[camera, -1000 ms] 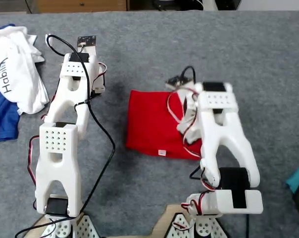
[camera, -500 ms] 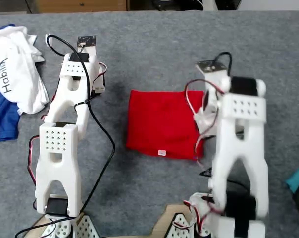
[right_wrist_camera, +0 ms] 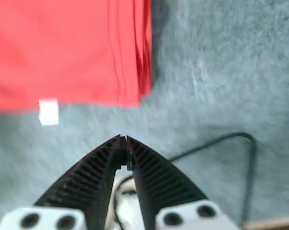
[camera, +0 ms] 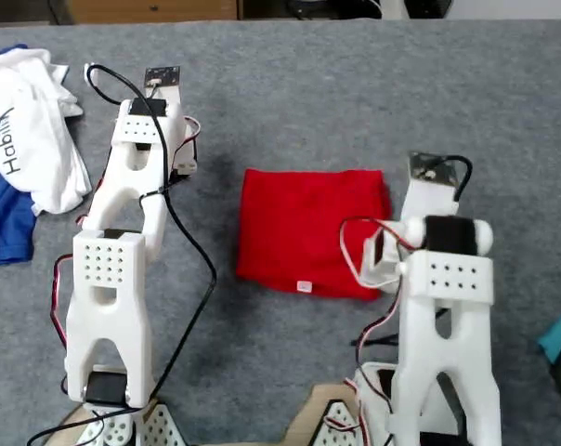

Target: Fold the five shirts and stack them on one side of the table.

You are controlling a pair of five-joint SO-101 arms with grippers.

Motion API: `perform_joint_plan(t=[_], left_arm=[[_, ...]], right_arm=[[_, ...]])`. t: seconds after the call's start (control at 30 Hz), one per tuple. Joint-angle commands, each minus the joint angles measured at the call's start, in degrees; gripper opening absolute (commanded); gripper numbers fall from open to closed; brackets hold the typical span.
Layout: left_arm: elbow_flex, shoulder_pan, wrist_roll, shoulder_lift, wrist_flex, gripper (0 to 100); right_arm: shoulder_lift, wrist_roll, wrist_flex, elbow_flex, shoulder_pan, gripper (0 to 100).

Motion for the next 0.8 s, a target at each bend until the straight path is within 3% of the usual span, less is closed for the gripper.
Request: perform_joint_plan(t=[0.0, 0.17, 0.23, 0.43, 0.77], left_arm=[[-2.5, 0.6, -0.3, -0.4, -0.6, 2], [-2.5, 0.6, -0.3, -0.3, -0.6, 2], [-2.5, 0.6, -0.3, -0.3, -0.6, 2], [-2.5, 0.6, -0.3, -0.3, -0.6, 2], [-2.5, 0.6, -0.3, -0.1, -1.8, 2]], right_arm=[[2.3, -4.2, -5.5, 0.2, -2.9, 5.0], [8.0, -12.9, -9.1, 0.2, -5.0, 32.4], [9.5, -15.0, -10.8, 0.0, -5.9, 38.9], [13.1, -22.9, -16.4, -1.4, -9.8, 39.7], [27.2, -35.6, -30.2, -1.4, -9.9, 39.8]])
